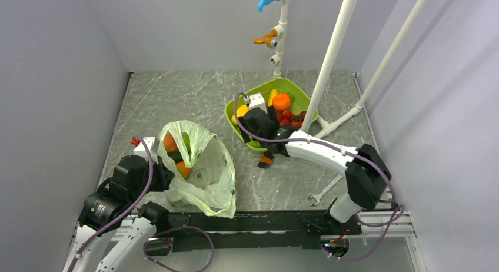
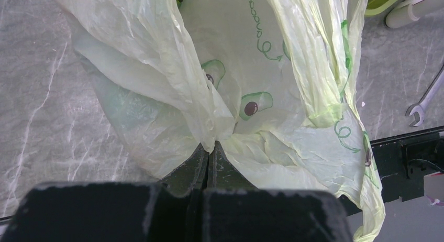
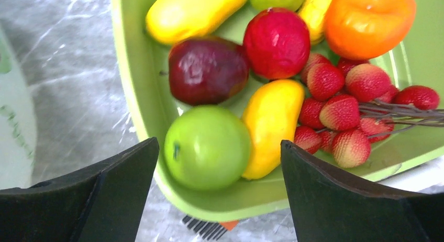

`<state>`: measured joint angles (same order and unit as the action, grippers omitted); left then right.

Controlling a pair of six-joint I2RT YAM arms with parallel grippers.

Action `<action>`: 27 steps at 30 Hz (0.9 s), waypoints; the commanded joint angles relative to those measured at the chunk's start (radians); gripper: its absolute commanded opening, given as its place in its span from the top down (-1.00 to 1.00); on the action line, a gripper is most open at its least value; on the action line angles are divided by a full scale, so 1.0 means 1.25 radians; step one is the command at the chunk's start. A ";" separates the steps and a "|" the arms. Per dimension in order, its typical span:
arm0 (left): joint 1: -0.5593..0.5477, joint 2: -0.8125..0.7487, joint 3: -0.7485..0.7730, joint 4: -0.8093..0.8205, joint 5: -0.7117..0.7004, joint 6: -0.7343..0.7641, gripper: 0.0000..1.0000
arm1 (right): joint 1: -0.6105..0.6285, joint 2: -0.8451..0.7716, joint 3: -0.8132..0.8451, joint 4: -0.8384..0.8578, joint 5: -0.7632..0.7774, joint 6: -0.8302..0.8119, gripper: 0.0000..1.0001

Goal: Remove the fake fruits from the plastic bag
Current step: Place the fake fruit in the bin, then adjust the plastic bag at the center of the board.

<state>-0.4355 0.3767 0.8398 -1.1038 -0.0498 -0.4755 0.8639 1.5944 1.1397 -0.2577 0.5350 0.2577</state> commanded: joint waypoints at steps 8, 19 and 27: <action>0.005 0.002 0.003 0.022 -0.006 -0.005 1.00 | 0.007 -0.314 -0.227 0.199 -0.483 -0.049 -0.44; 0.006 -0.032 0.009 0.027 -0.005 -0.003 1.00 | 0.105 -0.191 -0.226 0.448 -0.833 -0.005 0.34; 0.006 -0.002 0.063 0.093 0.071 -0.004 1.00 | 0.143 0.084 -0.055 0.496 -0.826 0.025 0.35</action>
<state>-0.4324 0.3458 0.8452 -1.0939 -0.0338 -0.4763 1.0355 1.5978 0.9489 0.2646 -0.4610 0.2607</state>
